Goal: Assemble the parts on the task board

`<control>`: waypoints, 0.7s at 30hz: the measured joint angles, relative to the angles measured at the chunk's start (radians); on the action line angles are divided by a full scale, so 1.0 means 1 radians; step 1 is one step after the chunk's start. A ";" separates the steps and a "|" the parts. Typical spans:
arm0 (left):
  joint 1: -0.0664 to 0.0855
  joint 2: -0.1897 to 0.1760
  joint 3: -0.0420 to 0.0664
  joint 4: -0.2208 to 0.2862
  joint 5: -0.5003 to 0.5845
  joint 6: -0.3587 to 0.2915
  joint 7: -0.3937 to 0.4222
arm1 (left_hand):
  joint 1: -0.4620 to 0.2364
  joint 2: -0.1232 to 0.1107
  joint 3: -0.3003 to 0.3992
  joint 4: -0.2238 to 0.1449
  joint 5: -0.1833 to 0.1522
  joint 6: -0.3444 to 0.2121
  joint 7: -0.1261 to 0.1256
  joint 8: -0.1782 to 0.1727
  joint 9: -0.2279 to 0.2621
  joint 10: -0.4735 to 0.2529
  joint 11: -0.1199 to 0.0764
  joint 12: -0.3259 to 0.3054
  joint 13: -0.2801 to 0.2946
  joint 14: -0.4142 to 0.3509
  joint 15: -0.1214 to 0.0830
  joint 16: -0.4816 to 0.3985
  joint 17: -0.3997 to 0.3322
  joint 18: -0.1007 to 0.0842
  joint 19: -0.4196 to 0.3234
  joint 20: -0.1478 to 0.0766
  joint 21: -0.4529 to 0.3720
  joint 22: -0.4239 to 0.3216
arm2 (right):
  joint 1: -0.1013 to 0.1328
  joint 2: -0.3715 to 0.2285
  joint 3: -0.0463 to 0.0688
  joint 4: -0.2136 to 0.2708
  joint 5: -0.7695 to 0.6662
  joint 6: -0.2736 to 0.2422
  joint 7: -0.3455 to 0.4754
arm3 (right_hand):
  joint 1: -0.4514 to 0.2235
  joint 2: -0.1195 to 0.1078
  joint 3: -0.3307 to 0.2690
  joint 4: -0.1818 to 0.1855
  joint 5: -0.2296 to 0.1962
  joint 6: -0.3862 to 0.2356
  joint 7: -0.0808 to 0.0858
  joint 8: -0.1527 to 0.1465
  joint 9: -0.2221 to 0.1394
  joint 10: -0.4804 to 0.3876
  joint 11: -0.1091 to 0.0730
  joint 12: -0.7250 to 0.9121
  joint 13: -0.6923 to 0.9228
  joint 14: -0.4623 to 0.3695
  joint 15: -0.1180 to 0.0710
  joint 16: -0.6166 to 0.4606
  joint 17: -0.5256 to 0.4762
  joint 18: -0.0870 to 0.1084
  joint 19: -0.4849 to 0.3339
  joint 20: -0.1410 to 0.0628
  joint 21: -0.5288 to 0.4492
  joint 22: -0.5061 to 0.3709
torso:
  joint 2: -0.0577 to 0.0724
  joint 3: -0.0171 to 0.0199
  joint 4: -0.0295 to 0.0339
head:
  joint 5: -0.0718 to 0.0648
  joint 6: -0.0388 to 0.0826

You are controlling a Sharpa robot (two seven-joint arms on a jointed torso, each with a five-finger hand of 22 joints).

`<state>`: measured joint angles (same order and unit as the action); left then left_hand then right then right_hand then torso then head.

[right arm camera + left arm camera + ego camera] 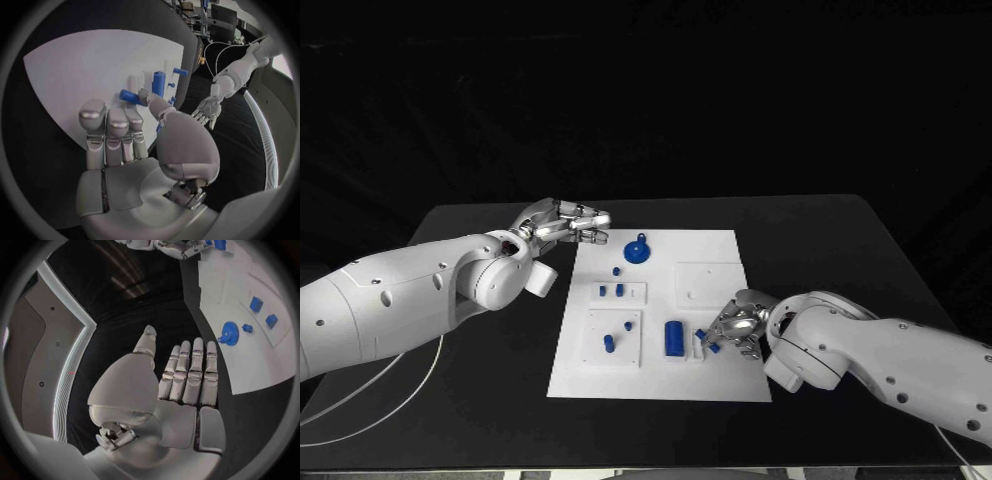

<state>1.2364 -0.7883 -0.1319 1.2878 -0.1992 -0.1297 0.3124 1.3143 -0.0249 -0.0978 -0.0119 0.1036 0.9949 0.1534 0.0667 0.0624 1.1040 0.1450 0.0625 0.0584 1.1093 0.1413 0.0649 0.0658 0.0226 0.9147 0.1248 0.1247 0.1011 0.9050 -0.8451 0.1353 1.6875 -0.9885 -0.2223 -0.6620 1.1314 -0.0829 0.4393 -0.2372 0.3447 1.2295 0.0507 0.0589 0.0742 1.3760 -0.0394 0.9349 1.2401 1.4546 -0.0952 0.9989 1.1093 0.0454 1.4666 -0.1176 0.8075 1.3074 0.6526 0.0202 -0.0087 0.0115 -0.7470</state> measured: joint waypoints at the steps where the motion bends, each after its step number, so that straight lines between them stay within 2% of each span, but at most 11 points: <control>1: 0.000 0.000 0.000 0.000 0.000 0.000 0.000 | 0.000 0.000 0.000 0.000 0.000 0.000 0.000 0.000 0.000 0.000 0.000 0.000 0.000 0.000 0.000 0.000 0.000 0.000 0.000 0.000 0.000 0.000 | 0.000 0.001 0.000 0.000 -0.001 0.002 -0.001 | 0.001 0.001 -0.007 0.002 0.000 0.000 0.000 0.000 0.000 0.000 0.000 0.000 0.000 0.000 0.000 0.000 0.000 0.000 0.000 0.000 0.000 0.000 | 0.000 0.0000 0.0001 | 0.000 0.000; 3: 0.000 0.000 0.000 0.000 -0.001 0.001 -0.001 | 0.000 0.000 0.000 0.000 0.000 0.000 0.000 0.000 0.000 0.000 0.000 0.000 0.000 0.000 0.000 0.000 0.000 0.000 0.000 0.000 0.000 0.000 | 0.001 0.005 0.000 0.000 -0.003 0.013 -0.005 | 0.003 0.003 -0.035 0.013 -0.005 0.003 -0.003 0.000 0.001 0.000 0.000 0.000 0.000 0.000 -0.001 0.000 0.000 0.000 0.000 0.000 0.000 0.000 | 0.000 0.0000 0.0002 | 0.001 0.000; 6: 0.000 0.000 0.000 0.000 -0.002 0.001 -0.002 | 0.000 0.000 0.000 0.000 0.000 0.000 0.000 0.000 0.000 -0.002 -0.002 0.000 0.000 -0.002 0.002 0.000 0.000 0.000 0.000 0.000 0.000 -0.001 | 0.002 0.006 0.001 -0.001 -0.007 0.027 -0.009 | 0.007 0.007 -0.064 0.035 -0.034 0.004 -0.004 0.003 0.000 0.002 -0.002 -0.004 -0.005 0.000 -0.001 0.000 0.001 0.000 0.000 0.000 -0.003 0.000 | 0.000 0.0000 0.0003 | 0.002 0.000; 11: 0.000 0.000 0.000 0.000 -0.003 0.004 -0.005 | 0.000 0.000 0.000 0.000 0.000 0.000 0.000 0.000 0.000 -0.003 -0.004 0.000 0.000 -0.007 0.000 0.000 0.000 0.000 0.000 0.000 0.000 -0.001 | 0.005 0.008 0.002 -0.003 -0.024 0.054 -0.014 | 0.007 0.007 -0.099 0.069 -0.036 0.011 -0.011 0.003 -0.001 0.004 -0.004 -0.011 -0.016 0.000 -0.001 0.000 0.001 0.000 0.000 0.000 -0.004 0.000 | 0.000 0.0000 0.0002 | 0.003 -0.003; 17: 0.000 0.000 0.000 0.000 -0.004 0.008 -0.008 | 0.000 0.000 0.003 0.003 0.000 0.000 0.000 0.000 0.000 -0.007 0.000 0.000 0.000 -0.007 0.000 0.000 0.000 0.000 0.000 0.000 0.000 -0.003 | 0.005 0.011 0.003 -0.003 -0.041 0.072 -0.017 | 0.014 -0.012 -0.128 0.099 -0.036 0.020 -0.012 0.003 -0.002 0.007 -0.007 -0.018 -0.023 0.003 -0.003 0.000 0.003 0.000 0.000 0.000 -0.004 0.000 | 0.000 0.0002 0.0002 | 0.005 -0.005; 21: 0.000 -0.001 0.000 0.001 -0.005 0.011 -0.011 | 0.000 0.000 0.003 0.003 0.000 0.000 0.000 0.000 0.000 -0.007 0.000 0.000 0.000 -0.007 0.000 0.000 0.000 0.000 0.000 0.000 0.000 -0.003 | 0.005 0.014 0.002 -0.002 -0.048 0.081 -0.018 | 0.004 -0.022 -0.134 0.132 -0.045 0.024 -0.016 0.003 -0.001 0.007 -0.007 -0.018 -0.024 0.003 -0.003 0.000 0.005 0.000 0.000 0.000 -0.004 0.000 | 0.001 0.0008 0.0002 | 0.006 -0.005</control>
<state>1.2364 -0.7891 -0.1319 1.2884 -0.2040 -0.1188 0.3013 1.3143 -0.0249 -0.0950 -0.0092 0.1036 0.9949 0.1534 0.0667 0.0624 1.0969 0.1450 0.0625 0.0584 1.1022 0.1411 0.0649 0.0658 0.0226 0.9147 0.1247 0.1247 0.0984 0.9095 -0.8315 0.1374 1.6853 -1.0367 -0.1415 -0.6801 1.1358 -0.1045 0.3051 -0.1053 0.3001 1.2530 0.0349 0.0618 0.0728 1.3831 -0.0467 0.9174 1.2164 1.4579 -0.0986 0.9989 1.1143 0.0454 1.4666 -0.1176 0.8037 1.3073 0.6532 0.0210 -0.0085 0.0171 -0.7522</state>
